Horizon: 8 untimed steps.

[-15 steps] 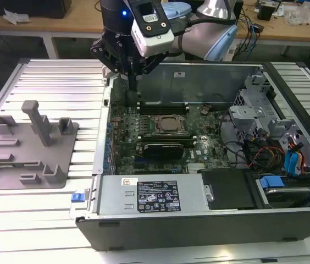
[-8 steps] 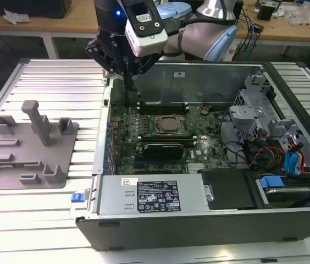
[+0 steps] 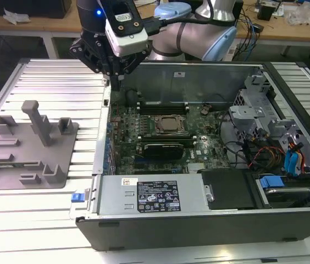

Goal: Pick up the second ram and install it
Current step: 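Reach for the second ram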

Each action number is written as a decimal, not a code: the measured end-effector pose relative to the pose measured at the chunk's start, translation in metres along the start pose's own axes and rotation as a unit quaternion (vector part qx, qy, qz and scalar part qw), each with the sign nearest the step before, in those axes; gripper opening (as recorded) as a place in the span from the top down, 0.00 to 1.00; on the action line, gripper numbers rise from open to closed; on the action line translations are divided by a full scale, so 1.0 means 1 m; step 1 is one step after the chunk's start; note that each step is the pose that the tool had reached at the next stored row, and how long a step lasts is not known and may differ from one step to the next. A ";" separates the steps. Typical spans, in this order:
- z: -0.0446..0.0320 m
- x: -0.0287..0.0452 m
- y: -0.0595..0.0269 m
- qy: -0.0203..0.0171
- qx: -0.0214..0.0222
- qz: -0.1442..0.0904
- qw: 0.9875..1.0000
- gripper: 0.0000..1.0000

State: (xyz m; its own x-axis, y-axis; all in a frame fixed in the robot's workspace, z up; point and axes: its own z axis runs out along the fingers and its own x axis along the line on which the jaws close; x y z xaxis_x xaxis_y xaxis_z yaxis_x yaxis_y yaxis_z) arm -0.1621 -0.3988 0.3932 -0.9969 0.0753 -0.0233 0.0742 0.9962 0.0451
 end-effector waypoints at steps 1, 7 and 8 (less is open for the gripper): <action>-0.0001 0.0033 -0.0003 0.000 0.000 0.000 1.000 0.92; -0.0001 0.0084 -0.0007 0.000 0.000 0.000 1.000 0.92; -0.0001 0.0103 -0.0008 0.000 0.000 0.000 1.000 0.92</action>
State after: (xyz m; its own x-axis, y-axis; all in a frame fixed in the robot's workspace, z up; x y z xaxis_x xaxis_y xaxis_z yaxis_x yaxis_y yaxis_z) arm -0.1724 -0.3989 0.3931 -0.9969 0.0752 -0.0233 0.0741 0.9962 0.0450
